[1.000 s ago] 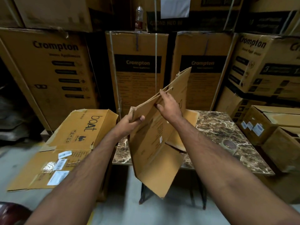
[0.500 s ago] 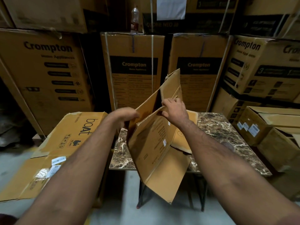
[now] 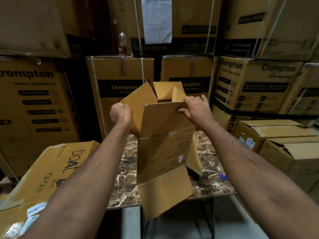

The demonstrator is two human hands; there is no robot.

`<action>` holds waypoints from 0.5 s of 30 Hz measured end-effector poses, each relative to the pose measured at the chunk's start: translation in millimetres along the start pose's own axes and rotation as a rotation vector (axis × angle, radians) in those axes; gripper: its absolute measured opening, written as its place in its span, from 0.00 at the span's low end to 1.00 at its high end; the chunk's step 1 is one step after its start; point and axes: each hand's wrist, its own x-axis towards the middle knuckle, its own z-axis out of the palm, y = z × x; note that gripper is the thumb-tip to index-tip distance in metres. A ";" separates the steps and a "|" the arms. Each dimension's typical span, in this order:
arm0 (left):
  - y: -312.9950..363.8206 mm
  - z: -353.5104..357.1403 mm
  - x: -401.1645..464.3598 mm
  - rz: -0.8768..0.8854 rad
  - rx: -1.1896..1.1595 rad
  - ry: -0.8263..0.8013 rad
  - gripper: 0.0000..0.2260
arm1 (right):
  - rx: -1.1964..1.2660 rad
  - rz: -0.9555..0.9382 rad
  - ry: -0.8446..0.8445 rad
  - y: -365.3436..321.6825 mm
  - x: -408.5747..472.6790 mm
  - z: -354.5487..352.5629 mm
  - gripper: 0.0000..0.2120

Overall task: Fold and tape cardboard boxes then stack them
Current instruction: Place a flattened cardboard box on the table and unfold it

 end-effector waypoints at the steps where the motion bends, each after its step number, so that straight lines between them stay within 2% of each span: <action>1: 6.5 2.0 1.5 0.008 -0.005 0.016 0.11 | -0.002 -0.006 0.003 5.4 0.6 -6.2 0.21; 3: 18.2 6.9 4.2 0.033 -0.010 0.039 0.12 | 0.026 -0.032 0.044 14.7 0.8 -15.6 0.18; 6: 25.7 16.4 8.4 0.046 -0.024 0.066 0.13 | 0.024 -0.056 0.117 18.3 5.0 -22.3 0.21; 9: 25.6 21.9 15.3 0.041 -0.112 0.102 0.12 | 0.020 -0.018 0.090 11.4 7.1 -22.7 0.21; 11: 21.2 24.5 18.2 0.081 -0.121 0.090 0.12 | 0.079 0.019 -0.037 7.4 4.0 -14.7 0.24; 15: -16.7 26.0 22.3 0.071 -0.130 0.094 0.10 | 0.207 0.073 -0.456 -13.1 5.0 8.5 0.32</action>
